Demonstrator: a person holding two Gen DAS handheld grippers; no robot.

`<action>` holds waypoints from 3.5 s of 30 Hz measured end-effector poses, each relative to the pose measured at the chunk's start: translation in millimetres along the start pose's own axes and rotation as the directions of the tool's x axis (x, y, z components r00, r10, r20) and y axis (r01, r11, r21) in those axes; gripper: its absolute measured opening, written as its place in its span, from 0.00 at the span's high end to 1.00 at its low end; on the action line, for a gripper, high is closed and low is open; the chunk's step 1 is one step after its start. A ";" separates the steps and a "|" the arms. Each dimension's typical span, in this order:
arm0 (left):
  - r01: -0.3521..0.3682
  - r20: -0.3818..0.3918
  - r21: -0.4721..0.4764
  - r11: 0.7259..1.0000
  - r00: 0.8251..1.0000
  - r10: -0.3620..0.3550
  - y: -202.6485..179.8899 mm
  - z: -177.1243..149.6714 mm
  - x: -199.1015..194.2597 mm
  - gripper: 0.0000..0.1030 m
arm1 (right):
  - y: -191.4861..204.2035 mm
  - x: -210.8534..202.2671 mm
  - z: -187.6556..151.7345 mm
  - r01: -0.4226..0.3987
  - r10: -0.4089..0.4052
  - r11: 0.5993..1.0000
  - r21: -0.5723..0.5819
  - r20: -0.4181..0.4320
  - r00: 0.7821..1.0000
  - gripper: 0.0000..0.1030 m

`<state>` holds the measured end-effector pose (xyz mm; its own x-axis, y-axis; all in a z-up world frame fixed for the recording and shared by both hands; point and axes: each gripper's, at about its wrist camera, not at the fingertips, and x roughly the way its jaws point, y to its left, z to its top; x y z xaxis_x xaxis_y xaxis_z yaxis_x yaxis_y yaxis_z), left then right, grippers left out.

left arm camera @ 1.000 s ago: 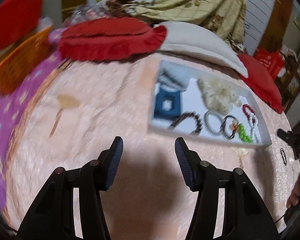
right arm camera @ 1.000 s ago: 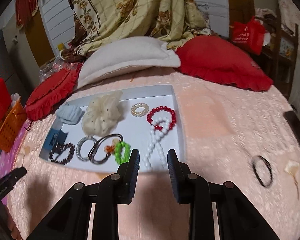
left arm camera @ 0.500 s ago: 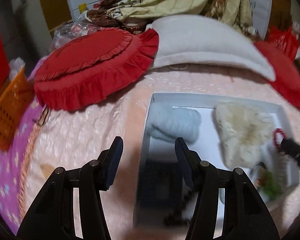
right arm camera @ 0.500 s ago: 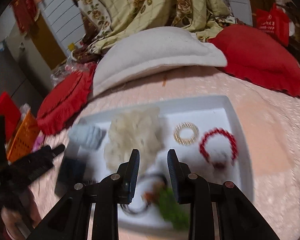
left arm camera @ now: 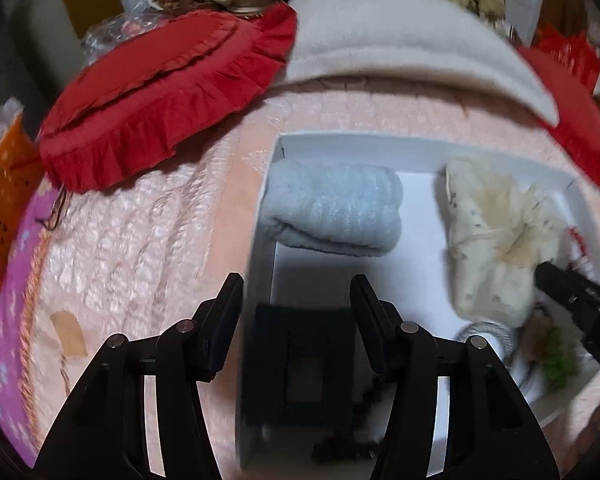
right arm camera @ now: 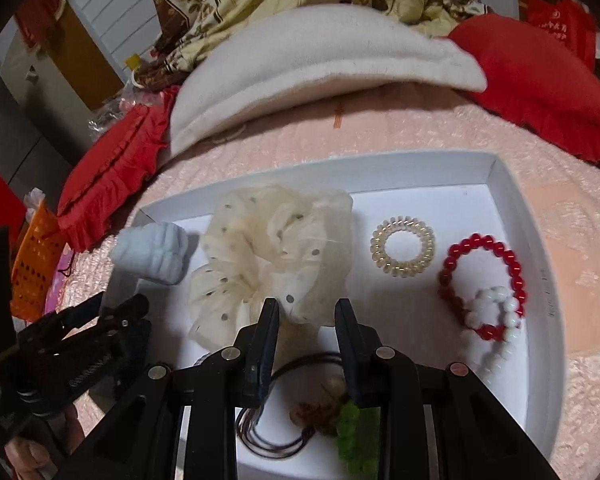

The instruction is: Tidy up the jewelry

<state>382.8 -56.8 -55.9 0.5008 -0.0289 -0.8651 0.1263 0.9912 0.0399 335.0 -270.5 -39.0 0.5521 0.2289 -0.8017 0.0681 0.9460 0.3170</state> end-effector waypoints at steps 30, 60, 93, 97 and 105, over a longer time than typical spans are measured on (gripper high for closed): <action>-0.119 0.545 -0.171 0.978 0.815 0.195 15.2 -194.6 -273.6 0.09 | 16.4 -177.5 -189.6 0.072 -0.059 0.996 -0.057 0.204 0.977 0.70; -0.023 0.356 -0.136 0.990 0.932 0.070 7.7 -253.8 -263.7 0.07 | 45.4 -210.6 -228.6 0.234 -0.192 0.963 -0.136 0.270 0.944 0.64; -0.021 0.268 -0.087 0.996 0.963 0.043 -4.4 -256.2 -240.5 0.07 | 38.5 -195.2 -231.2 0.250 -0.219 0.960 -0.123 0.223 0.950 0.63; -0.021 0.260 -0.083 0.996 0.965 0.042 -5.7 -257.1 -238.2 0.07 | 36.7 -192.7 -231.5 0.249 -0.220 0.961 -0.119 0.216 0.951 0.63; -0.027 0.245 -0.081 0.996 0.968 0.046 -6.9 -256.8 -232.5 0.07 | 34.5 -189.7 -231.9 0.248 -0.221 0.962 -0.116 0.209 0.953 0.63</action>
<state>45.5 -23.7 16.5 0.7004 -0.0139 -0.7136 0.0429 0.9988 0.0227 39.9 -228.1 6.5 0.6844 -0.0388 -0.7280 0.1061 0.9933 0.0468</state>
